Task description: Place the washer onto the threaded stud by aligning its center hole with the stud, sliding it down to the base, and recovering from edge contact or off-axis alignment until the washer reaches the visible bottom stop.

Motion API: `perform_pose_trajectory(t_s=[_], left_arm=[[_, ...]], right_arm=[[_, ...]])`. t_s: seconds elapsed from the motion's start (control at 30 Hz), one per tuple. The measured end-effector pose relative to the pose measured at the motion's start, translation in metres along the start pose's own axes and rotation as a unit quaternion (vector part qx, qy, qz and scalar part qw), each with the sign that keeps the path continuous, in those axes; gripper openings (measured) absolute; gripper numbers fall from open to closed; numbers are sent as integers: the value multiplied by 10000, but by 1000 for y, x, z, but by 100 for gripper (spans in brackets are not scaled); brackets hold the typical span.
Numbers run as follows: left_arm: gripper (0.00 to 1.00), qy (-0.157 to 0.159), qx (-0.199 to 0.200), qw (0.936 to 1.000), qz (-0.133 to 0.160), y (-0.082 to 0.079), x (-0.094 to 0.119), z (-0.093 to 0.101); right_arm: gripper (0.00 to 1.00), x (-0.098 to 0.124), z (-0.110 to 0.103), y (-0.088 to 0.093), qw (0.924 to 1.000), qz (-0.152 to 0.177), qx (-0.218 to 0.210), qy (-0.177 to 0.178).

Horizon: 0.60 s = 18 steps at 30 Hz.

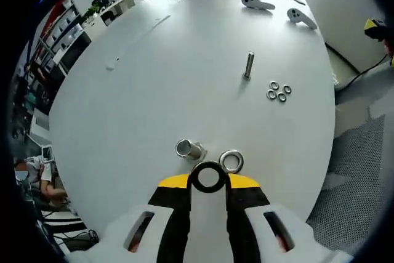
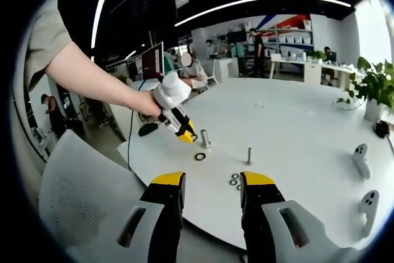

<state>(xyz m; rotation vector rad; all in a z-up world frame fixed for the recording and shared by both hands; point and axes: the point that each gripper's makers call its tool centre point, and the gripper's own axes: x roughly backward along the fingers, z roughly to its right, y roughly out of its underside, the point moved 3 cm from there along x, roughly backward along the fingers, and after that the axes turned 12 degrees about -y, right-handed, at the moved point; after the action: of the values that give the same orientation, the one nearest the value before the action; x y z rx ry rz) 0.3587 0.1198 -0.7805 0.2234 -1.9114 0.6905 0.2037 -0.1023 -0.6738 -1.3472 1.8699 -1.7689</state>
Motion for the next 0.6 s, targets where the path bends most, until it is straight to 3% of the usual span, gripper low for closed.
perform_pose_trajectory(t_s=[0.27,0.6], left_arm=[[19,-91,-82,9998,154,-19,5,-11],[19,-154,-397,9990,154,-33,-6,-17]], right_arm=[[38,0,0,0,10000,-5,-1,-7],[37,0,0,0,10000,16,-6,-4]])
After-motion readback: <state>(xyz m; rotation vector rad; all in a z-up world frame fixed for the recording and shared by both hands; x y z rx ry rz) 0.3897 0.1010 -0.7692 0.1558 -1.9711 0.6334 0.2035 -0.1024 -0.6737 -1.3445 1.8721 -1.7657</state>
